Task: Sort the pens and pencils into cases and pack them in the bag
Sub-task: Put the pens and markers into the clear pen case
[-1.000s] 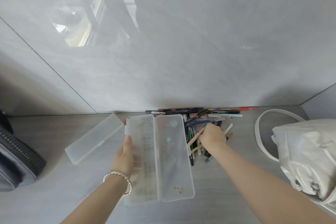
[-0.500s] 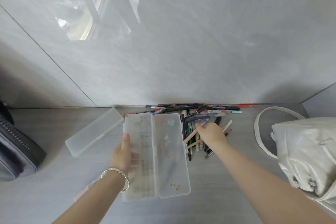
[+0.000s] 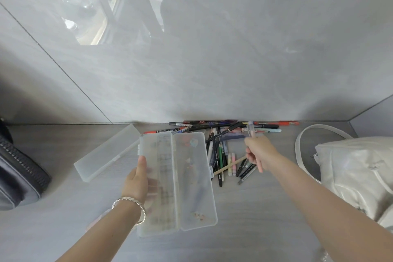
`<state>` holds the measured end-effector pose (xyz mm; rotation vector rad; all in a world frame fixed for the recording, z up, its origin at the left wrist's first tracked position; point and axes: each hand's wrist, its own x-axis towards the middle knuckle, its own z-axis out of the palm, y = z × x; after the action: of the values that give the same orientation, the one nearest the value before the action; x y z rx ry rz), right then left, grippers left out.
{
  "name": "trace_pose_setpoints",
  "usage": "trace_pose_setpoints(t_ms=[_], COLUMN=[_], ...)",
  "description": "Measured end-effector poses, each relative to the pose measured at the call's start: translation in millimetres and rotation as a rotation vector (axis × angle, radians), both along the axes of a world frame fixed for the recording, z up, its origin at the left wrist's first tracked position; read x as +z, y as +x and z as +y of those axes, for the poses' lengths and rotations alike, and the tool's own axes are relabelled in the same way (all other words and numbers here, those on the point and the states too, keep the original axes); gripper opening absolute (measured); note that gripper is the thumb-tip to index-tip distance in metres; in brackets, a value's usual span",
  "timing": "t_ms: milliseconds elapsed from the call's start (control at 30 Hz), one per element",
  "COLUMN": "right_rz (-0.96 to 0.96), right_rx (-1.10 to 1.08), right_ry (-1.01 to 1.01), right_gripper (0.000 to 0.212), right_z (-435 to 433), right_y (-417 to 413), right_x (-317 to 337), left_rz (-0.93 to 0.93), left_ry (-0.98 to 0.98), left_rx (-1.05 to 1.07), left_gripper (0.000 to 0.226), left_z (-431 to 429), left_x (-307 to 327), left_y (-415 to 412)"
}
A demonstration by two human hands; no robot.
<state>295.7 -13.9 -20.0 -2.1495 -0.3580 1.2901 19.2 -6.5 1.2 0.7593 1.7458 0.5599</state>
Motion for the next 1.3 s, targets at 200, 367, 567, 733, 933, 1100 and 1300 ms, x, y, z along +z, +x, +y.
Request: trace_pose_setpoints(t_ms=[200, 367, 567, 733, 933, 1100, 1300], right_rz=[0.169, 0.184, -0.096, -0.313, -0.477, -0.500, -0.854], right_rx=[-0.131, -0.289, -0.142, 0.571, 0.865, 0.700, 0.928], right_ry=[-0.058, -0.139, 0.001, 0.204, 0.144, 0.390, 0.403], right_gripper=[0.013, 0.014, 0.025, 0.033, 0.019, 0.035, 0.037], right_z=[23.4, 49.9, 33.0, -21.2, -47.1, -55.7, -66.0], right_y=[-7.8, -5.0, -20.7, -80.7, -127.1, -130.1, -147.6], right_x=[-12.0, -36.1, -12.6, 58.5, 66.8, 68.6, 47.1], left_rz=[-0.020, -0.025, -0.023, -0.007, -0.024, -0.042, -0.153], left_ry=[-0.015, 0.010, -0.012, 0.012, -0.012, 0.058, 0.020], left_rx=[-0.022, -0.020, -0.036, -0.051, -0.006, -0.030, 0.005], left_gripper=[0.053, 0.050, 0.050, 0.051, 0.053, 0.039, 0.034], left_z=[-0.5, 4.4, 6.6, -0.6, -6.4, -10.5, -19.6], left_x=[-0.3, 4.2, 1.7, 1.6, 7.7, 5.5, 5.2], left_y=[12.9, 17.5, 15.5, 30.3, 46.1, 42.0, 46.5])
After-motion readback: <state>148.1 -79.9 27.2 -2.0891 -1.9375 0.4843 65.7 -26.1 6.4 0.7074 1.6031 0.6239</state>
